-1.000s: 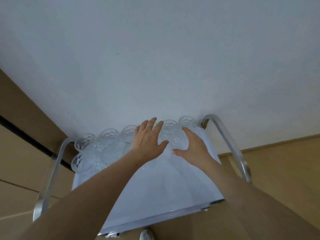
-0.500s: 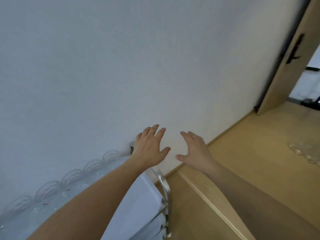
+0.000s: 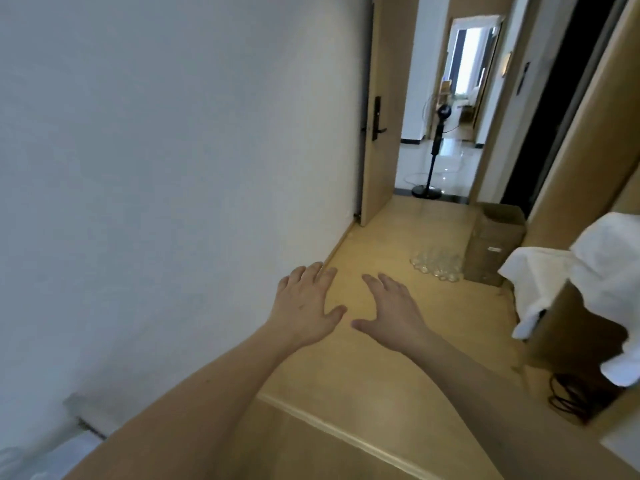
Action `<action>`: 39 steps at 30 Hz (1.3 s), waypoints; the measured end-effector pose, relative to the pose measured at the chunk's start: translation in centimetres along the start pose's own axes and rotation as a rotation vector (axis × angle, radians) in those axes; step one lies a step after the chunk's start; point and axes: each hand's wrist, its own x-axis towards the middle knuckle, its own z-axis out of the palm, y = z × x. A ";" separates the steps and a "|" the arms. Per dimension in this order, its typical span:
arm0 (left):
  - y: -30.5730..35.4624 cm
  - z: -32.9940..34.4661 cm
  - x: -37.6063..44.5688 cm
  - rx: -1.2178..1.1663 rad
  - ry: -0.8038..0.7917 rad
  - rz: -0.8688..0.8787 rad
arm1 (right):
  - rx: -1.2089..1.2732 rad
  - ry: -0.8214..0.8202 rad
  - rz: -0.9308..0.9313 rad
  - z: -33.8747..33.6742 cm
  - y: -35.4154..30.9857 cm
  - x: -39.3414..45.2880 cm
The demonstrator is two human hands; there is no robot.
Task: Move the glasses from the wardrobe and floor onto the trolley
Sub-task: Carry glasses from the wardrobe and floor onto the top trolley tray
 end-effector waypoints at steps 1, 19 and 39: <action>0.8 0.4 1.5 -0.005 -0.005 0.031 | -0.007 0.016 0.035 -0.4 1.2 0.3; 7.7 8.4 29.1 -0.111 -0.108 0.431 | -0.106 0.202 0.481 -6.4 14.9 14.2; 25.3 16.0 46.3 -0.201 -0.137 0.674 | -0.134 0.289 0.736 -12.7 33.8 20.3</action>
